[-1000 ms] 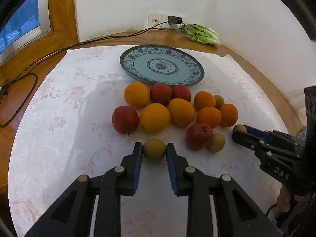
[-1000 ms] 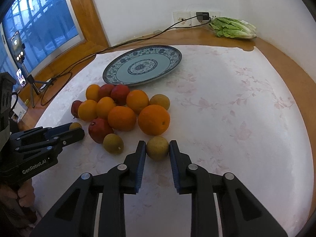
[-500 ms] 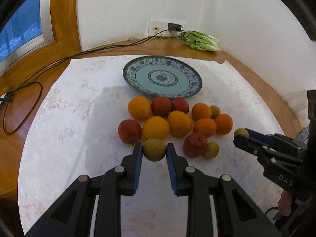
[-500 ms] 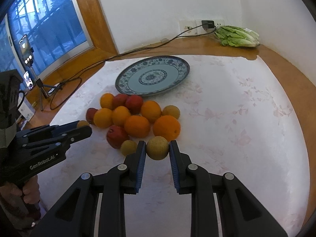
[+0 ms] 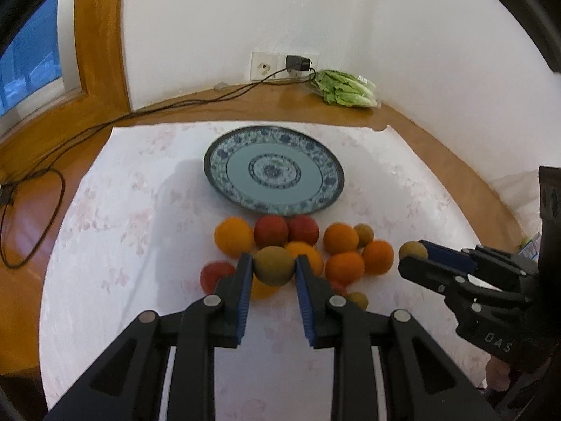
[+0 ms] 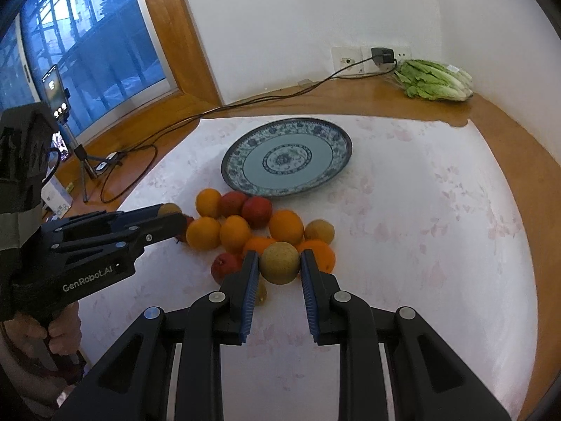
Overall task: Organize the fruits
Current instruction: 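Carry both held pears over the blue-and-white plate with both tools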
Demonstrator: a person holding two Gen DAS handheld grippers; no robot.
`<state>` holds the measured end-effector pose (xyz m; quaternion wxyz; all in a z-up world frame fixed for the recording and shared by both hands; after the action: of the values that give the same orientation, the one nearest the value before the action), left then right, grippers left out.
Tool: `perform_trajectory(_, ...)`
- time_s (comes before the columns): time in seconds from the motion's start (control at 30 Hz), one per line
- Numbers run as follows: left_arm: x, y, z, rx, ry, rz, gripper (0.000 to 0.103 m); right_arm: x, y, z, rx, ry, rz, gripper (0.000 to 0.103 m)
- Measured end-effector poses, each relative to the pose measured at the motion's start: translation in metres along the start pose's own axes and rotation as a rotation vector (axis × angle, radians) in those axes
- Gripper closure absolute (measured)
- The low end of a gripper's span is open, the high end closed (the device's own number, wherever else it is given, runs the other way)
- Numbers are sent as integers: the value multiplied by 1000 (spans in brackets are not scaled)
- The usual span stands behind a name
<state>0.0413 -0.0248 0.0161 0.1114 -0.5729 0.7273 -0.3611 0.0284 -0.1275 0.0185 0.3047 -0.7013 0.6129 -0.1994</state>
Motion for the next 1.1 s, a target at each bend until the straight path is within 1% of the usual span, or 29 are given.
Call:
perform_trajectory(0.13, -2, -14, 3, 2, 5, 1, 77, 1, -14, 0, 12, 3, -11, 78)
perform_trajectory(0.27, -5, -26, 6, 13, 10, -6, 77, 2, -26, 3, -1, -29, 14, 78)
perform_trajectory(0.47, -8, -49, 15, 38, 5, 10, 77, 3, -48, 9, 13, -15, 0, 78)
perform_trajectory(0.73, -12, -72, 45, 18, 34, -15, 77, 8, -74, 31, 24, 14, -2, 78)
perform_trajectory(0.93, -15, -86, 71, 4, 31, -22, 78, 14, -83, 52, 13, 22, 20, 78)
perform_trajectory(1.1, -22, -91, 91, -16, 24, -30, 78, 18, -88, 72, -8, 26, 24, 78)
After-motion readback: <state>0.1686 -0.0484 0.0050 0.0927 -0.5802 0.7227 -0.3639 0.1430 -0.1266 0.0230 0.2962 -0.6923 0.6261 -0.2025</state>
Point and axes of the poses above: each gripper's, at about its wrist camera, not at the fingertips, and z roughly the way its jaws point, x to its right, y to its underside, the point moved 8 cm from there along z, roughly the way its jaws point, and after that the axes turned 10 degrees about y, right-handed, at the moved point
